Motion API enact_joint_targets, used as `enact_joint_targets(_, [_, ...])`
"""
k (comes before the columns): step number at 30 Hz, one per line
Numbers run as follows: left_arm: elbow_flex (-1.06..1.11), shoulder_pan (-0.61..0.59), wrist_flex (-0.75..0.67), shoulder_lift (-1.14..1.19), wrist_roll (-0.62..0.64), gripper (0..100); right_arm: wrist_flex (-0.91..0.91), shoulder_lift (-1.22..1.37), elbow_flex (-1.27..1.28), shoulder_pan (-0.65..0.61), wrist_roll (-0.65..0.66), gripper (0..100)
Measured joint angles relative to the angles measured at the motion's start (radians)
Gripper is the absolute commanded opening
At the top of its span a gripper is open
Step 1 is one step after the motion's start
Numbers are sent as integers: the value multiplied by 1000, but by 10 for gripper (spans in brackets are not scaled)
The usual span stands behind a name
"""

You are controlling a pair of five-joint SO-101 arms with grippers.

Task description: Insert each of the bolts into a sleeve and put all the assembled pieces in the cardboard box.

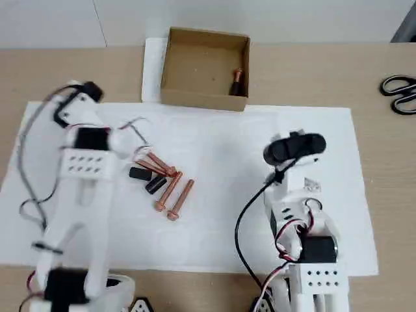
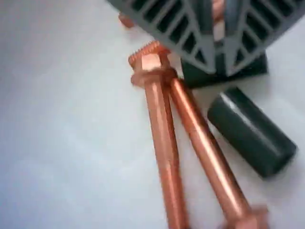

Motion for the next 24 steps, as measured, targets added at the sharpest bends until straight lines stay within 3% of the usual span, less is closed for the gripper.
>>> enact_joint_targets(4, [-2,120,29,74,-11,7,0,-43,58,54,0,5])
enact_joint_targets(10, [-5,295,94,89,-284,7,0,-123,101,80,0,5])
enact_joint_targets(19, [-5,318,160,89,-789,8,0,-175,130,80,0,5])
enact_joint_targets(24, [-5,318,219,150,-839,34,0,-175,130,80,0,5])
